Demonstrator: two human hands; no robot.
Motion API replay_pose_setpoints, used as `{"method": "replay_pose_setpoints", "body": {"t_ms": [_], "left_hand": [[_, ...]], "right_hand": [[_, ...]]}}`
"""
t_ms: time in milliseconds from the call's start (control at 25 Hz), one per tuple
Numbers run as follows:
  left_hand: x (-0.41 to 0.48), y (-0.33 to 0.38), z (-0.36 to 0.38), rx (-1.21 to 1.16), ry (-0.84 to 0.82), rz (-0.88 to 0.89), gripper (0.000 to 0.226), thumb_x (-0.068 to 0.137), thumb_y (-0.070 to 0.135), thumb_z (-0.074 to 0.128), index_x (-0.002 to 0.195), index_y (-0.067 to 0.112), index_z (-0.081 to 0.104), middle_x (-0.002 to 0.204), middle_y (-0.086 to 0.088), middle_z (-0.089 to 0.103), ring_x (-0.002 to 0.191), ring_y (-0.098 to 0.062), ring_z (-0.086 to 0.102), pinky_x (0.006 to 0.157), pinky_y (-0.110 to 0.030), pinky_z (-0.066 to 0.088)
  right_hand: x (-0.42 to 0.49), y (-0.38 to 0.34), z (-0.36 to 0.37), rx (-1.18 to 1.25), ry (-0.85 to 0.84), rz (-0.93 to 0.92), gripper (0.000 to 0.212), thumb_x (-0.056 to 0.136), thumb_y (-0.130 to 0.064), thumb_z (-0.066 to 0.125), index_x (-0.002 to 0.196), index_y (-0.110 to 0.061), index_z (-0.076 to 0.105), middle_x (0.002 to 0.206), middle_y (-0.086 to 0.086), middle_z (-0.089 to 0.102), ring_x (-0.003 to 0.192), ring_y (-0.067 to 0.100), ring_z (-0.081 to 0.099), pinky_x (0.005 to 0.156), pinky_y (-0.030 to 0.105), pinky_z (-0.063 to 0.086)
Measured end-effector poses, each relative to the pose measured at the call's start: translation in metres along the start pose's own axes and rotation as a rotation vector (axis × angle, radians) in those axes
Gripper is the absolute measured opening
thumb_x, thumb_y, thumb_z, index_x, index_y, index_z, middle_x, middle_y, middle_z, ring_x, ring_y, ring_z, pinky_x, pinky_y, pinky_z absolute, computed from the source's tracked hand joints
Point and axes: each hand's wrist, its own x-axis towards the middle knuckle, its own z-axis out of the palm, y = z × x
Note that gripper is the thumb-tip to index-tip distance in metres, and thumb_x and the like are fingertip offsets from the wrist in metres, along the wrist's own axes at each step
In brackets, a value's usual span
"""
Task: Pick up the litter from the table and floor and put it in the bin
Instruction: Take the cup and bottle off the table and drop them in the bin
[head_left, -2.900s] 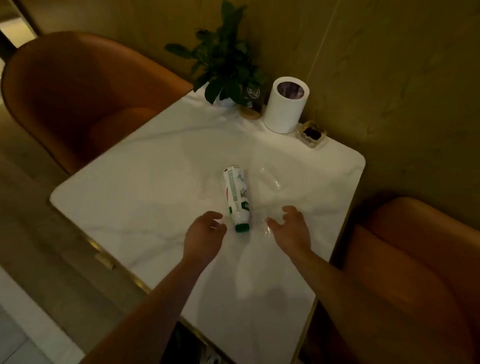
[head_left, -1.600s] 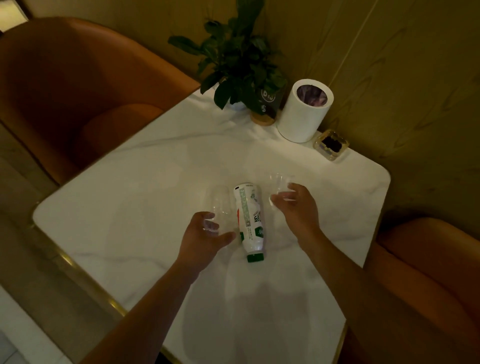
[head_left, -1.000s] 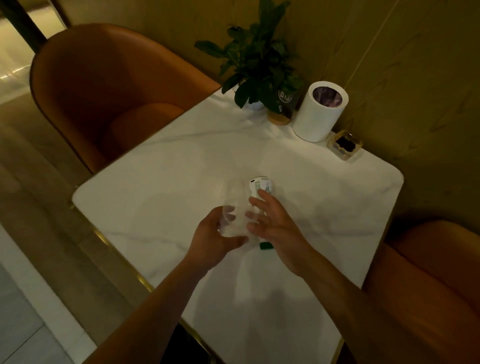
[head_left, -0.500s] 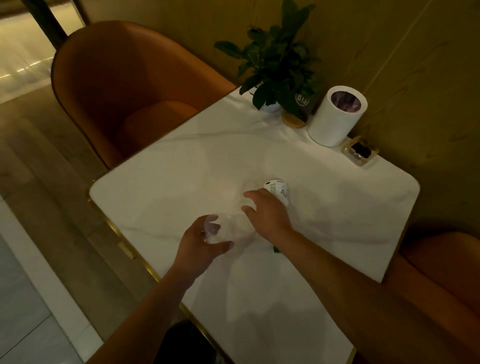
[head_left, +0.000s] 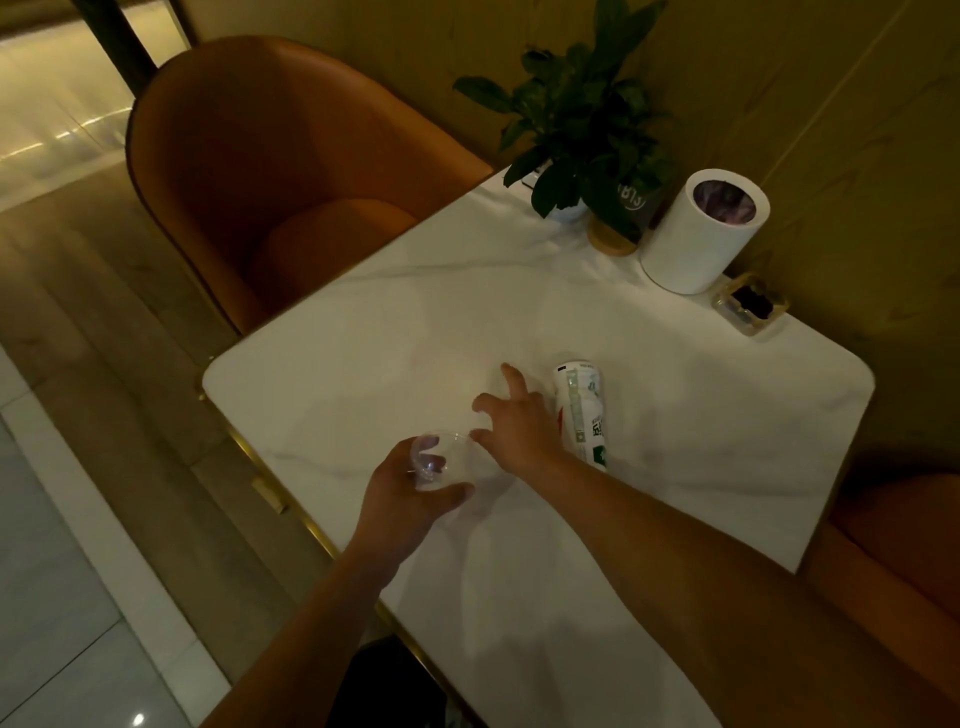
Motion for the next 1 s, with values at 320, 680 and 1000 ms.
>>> {"method": "replay_pose_setpoints", "body": {"t_ms": [320, 680, 1000], "left_hand": [[-0.002, -0.006, -0.012, 0.079, -0.013, 0.014, 0.065, 0.060, 0.010, 0.091, 0.118, 0.018, 0.063, 0.098, -0.002, 0.070, 0.088, -0.018, 0.067, 0.075, -0.026, 0.052], [-0.015, 0.010, 0.005, 0.200, -0.138, 0.150, 0.076, 0.057, 0.018, 0.092, 0.125, 0.025, 0.059, 0.110, 0.002, 0.068, 0.101, -0.015, 0.064, 0.086, -0.025, 0.047], [-0.039, 0.022, 0.024, 0.326, -0.195, 0.298, 0.082, 0.051, 0.040, 0.087, 0.126, 0.032, 0.056, 0.115, 0.007, 0.065, 0.104, -0.014, 0.063, 0.092, -0.036, 0.053]], "right_hand": [[-0.054, 0.013, -0.039, 0.960, 0.091, 0.081, 0.015, 0.088, -0.024, 0.066, 0.077, -0.034, 0.062, 0.110, -0.007, 0.056, 0.105, 0.022, 0.060, 0.084, 0.045, 0.057], [-0.126, 0.021, -0.089, 1.469, -0.007, 0.283, 0.031, 0.087, -0.023, 0.062, 0.116, -0.015, 0.061, 0.113, 0.009, 0.073, 0.080, 0.034, 0.069, 0.063, 0.038, 0.054], [-0.154, 0.006, -0.088, 1.024, -0.061, 0.197, 0.026, 0.091, -0.041, 0.058, 0.110, -0.025, 0.063, 0.108, 0.001, 0.065, 0.075, 0.018, 0.067, 0.062, 0.035, 0.056]]}}
